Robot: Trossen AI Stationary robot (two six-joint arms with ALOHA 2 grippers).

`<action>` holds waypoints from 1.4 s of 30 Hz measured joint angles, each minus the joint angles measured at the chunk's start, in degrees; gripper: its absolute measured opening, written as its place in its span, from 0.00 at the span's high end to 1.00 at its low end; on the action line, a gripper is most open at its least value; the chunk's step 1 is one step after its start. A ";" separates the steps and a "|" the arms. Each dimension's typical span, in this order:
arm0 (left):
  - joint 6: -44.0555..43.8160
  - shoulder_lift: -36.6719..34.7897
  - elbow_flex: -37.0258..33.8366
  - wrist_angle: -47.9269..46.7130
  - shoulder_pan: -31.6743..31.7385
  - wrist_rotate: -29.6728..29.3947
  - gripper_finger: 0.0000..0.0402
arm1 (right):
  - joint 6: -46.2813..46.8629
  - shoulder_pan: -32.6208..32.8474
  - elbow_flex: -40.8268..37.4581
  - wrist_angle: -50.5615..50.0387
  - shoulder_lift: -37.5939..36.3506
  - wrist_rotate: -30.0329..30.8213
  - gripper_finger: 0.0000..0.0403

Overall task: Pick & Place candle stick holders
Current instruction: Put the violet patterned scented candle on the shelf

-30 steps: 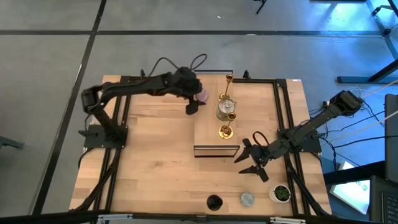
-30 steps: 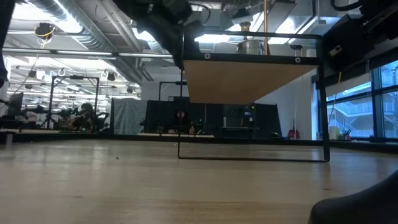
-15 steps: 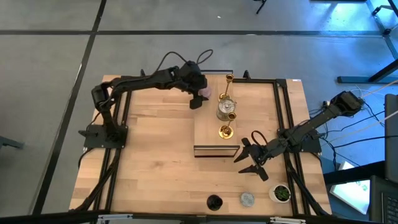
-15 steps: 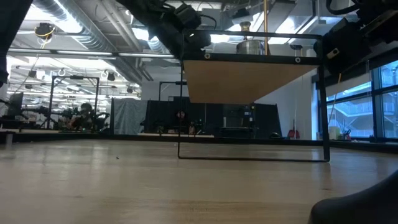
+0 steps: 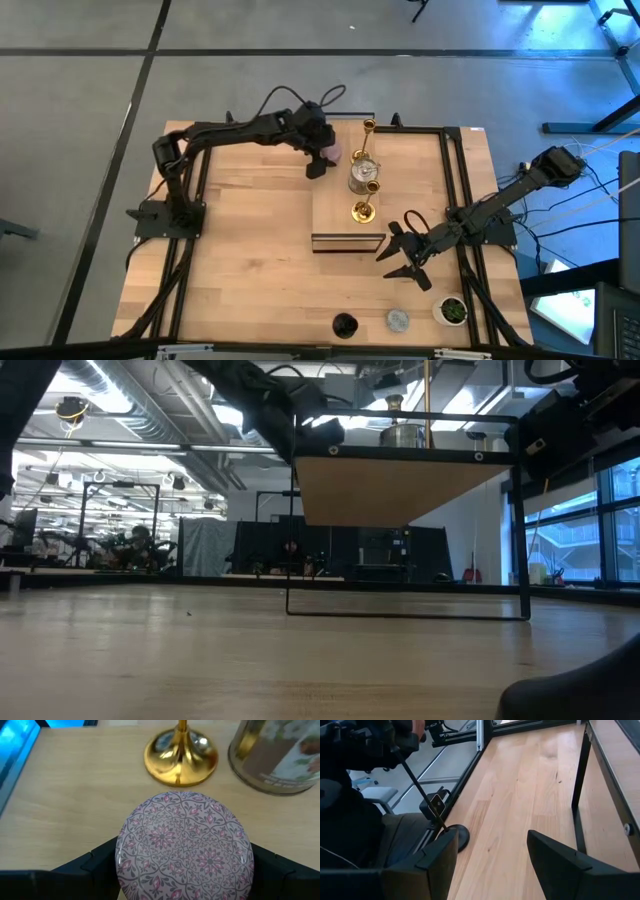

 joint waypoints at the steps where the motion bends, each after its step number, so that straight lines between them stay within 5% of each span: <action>1: 0.01 0.32 0.00 0.10 0.00 0.02 0.26 | 0.00 0.00 0.00 -0.10 0.00 0.00 0.40; 42: -0.94 -1.00 -0.13 -1.36 -2.27 -4.09 0.22 | 0.42 0.02 0.00 -0.81 0.00 0.02 0.40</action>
